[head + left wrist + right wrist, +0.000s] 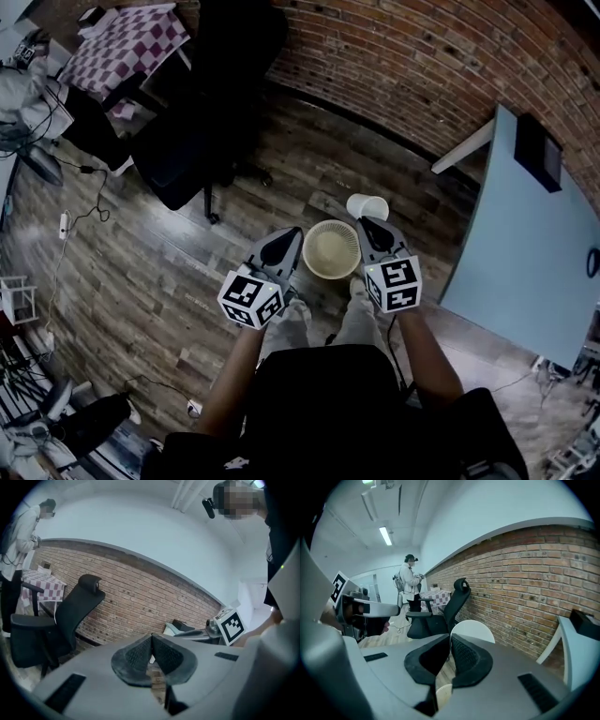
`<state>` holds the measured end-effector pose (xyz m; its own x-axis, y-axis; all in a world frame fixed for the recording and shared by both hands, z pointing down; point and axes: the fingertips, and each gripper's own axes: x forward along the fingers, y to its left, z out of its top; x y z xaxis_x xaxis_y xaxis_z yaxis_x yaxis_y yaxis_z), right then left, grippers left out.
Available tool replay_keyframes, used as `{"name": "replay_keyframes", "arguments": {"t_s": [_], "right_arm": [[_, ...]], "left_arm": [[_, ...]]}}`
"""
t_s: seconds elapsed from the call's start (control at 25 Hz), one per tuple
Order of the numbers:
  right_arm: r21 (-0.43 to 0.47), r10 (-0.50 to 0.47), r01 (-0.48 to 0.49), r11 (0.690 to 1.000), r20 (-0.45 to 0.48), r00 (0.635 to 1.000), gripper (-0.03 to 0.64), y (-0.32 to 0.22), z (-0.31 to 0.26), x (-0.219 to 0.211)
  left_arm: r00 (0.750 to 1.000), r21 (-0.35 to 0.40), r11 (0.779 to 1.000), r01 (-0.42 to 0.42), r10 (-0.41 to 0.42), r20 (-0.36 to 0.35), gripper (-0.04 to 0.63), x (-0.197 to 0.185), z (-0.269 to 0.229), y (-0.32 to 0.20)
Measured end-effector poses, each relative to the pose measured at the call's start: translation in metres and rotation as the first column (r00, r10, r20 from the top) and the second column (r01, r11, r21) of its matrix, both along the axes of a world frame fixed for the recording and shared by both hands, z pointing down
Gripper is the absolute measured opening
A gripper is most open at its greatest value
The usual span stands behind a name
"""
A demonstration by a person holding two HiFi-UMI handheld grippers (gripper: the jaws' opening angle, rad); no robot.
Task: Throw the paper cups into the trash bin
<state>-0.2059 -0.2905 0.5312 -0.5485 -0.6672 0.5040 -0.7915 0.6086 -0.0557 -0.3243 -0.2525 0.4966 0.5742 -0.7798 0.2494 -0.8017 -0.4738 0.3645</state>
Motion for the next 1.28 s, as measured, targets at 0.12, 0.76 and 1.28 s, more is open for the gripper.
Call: {"name": "replay_keyframes", "arguments": {"t_s": [0.12,0.76,1.28], "right_arm": [[-0.023,0.039,-0.040,0.999,-0.020,0.999,0.017,0.004,0.015,-0.006],[-0.159,0.092,-0.107,0.981,-0.098,0.991,0.017,0.013,0.114,0.002],[-0.256,0.013,-0.053,0.965,-0.158,0.987,0.017,0.028,0.230,0.004]], "left_arm": [[0.999,-0.031,0.998,-0.048,0.047,-0.005,0.005,-0.009,0.017,-0.004],[0.990,-0.166,0.976,-0.143,0.144,-0.006,0.005,-0.003,0.113,-0.015],[0.994,-0.260,0.959,-0.110,0.111,-0.008,0.005,0.006,0.227,-0.011]]}}
